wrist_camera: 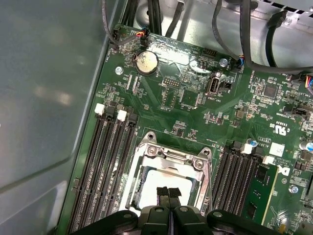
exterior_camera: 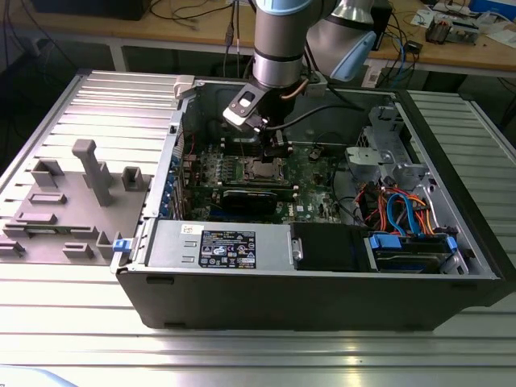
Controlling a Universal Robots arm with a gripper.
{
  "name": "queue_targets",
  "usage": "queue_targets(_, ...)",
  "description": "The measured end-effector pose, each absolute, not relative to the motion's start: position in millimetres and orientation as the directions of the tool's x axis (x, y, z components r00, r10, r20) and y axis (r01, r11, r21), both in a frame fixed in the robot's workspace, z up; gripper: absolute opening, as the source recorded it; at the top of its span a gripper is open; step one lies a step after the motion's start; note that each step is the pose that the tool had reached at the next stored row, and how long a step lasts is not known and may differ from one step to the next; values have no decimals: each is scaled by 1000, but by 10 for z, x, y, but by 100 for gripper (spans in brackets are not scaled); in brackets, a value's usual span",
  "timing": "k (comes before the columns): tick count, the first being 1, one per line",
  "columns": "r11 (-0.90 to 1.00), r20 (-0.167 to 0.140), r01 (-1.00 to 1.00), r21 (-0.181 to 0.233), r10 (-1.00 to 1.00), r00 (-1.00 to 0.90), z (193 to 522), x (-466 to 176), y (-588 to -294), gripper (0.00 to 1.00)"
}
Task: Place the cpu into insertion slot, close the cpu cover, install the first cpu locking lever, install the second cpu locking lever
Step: 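Install the first cpu locking lever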
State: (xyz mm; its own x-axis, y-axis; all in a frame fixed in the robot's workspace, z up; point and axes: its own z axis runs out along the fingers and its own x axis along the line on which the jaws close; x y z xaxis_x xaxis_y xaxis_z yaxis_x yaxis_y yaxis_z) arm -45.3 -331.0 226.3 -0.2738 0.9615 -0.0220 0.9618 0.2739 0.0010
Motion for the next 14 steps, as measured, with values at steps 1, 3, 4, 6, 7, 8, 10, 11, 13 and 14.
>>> queue_targets(1, 275, -22, 961, 1, 961, -275, 2263, -453, -3310, 11)
queue_targets(3, 276, -22, 961, 1, 961, -275, 2263, -453, -3310, 11)
queue_targets(4, 276, -22, 961, 1, 961, -276, 2263, -453, -3309, 11)
queue_targets(6, 277, -22, 961, 1, 961, -277, 2263, -453, -3310, 11)
queue_targets(7, 277, -22, 961, 1, 961, -277, 2263, -453, -3310, 11)
queue_targets(8, 277, -22, 961, 1, 961, -277, 2263, -453, -3310, 11)
queue_targets(10, 278, -22, 961, 1, 960, -278, 2263, -453, -3310, 11)
queue_targets(11, 278, -22, 960, 1, 960, -278, 2263, -453, -3310, 11)
queue_targets(13, 280, -22, 960, 1, 960, -280, 2263, -453, -3309, 11)
queue_targets(14, 280, -22, 960, 1, 960, -280, 2263, -453, -3310, 11)
